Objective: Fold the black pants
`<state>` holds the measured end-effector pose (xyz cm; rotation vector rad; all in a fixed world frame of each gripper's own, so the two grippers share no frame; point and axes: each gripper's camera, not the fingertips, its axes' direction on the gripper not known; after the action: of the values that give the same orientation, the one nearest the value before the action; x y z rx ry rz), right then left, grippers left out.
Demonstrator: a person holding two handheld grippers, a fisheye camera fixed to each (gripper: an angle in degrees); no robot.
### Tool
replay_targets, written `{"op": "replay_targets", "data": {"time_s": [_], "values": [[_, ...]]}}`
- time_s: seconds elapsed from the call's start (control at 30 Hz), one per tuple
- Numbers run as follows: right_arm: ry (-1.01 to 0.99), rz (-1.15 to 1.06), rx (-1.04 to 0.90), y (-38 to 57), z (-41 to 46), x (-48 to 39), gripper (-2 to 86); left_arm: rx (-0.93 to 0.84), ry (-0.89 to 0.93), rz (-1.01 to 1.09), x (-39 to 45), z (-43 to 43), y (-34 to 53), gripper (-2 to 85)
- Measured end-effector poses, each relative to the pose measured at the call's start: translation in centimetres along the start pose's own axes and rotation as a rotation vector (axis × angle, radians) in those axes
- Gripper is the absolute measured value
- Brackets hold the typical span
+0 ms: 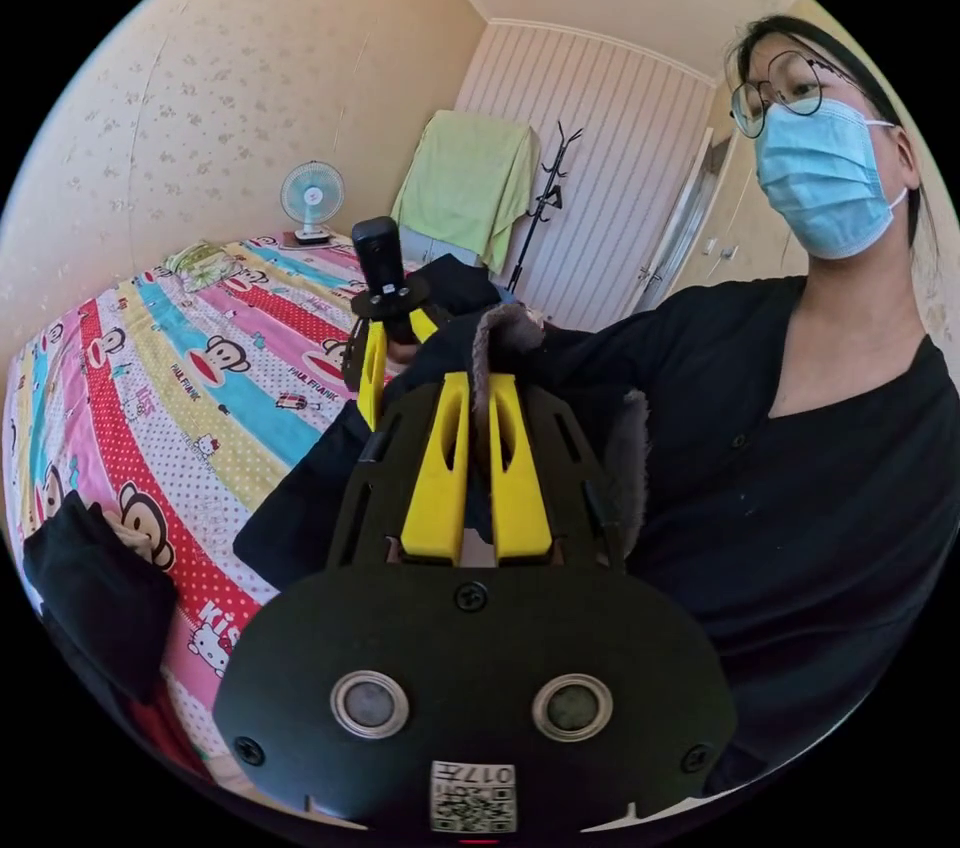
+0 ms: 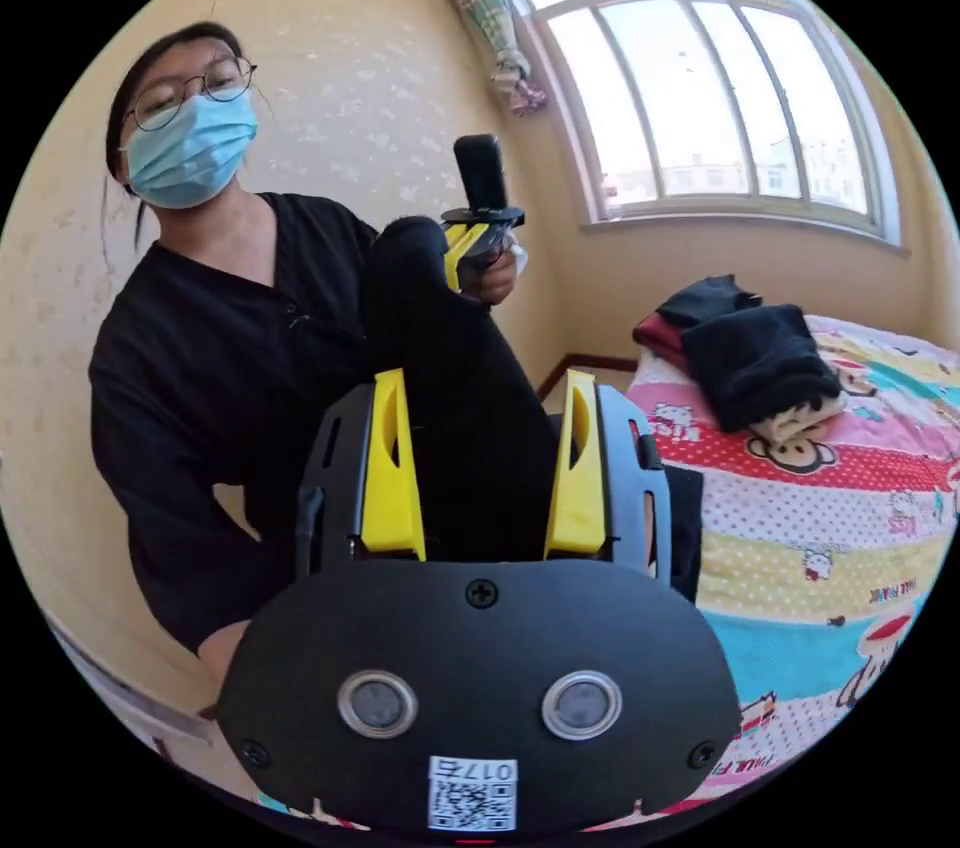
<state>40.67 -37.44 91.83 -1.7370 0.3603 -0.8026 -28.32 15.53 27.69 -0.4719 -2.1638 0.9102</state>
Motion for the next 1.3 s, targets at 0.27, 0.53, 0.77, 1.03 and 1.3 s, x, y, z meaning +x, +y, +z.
{"op": "replay_targets", "data": {"time_s": [0.27, 0.53, 0.77, 1.03, 1.3], "values": [[-0.029, 0.078, 0.160, -0.8, 2.8, 4.1, 6.6, 0.048, -0.269, -0.249, 0.3, -6.2, 3.7, 13.6], [0.370, 0.266, 0.594, -0.7, -1.2, 0.9, 3.7, 0.246, -0.384, -0.565, 1.9, -15.1, 12.5, 18.5], [0.584, 0.126, 0.624, -8.1, -0.1, -5.9, 3.0, 0.592, -0.090, -0.895, -1.3, -14.0, 20.1, 22.4], [0.757, 0.025, 0.616, -14.9, 5.2, -14.4, 3.0, 1.042, 0.103, -0.823, 0.1, -9.8, 18.4, 8.6], [1.012, 0.022, 0.678, -17.4, 5.7, -26.4, 4.7, 0.883, -0.247, -0.415, 7.0, -20.1, 5.8, 7.1]]}}
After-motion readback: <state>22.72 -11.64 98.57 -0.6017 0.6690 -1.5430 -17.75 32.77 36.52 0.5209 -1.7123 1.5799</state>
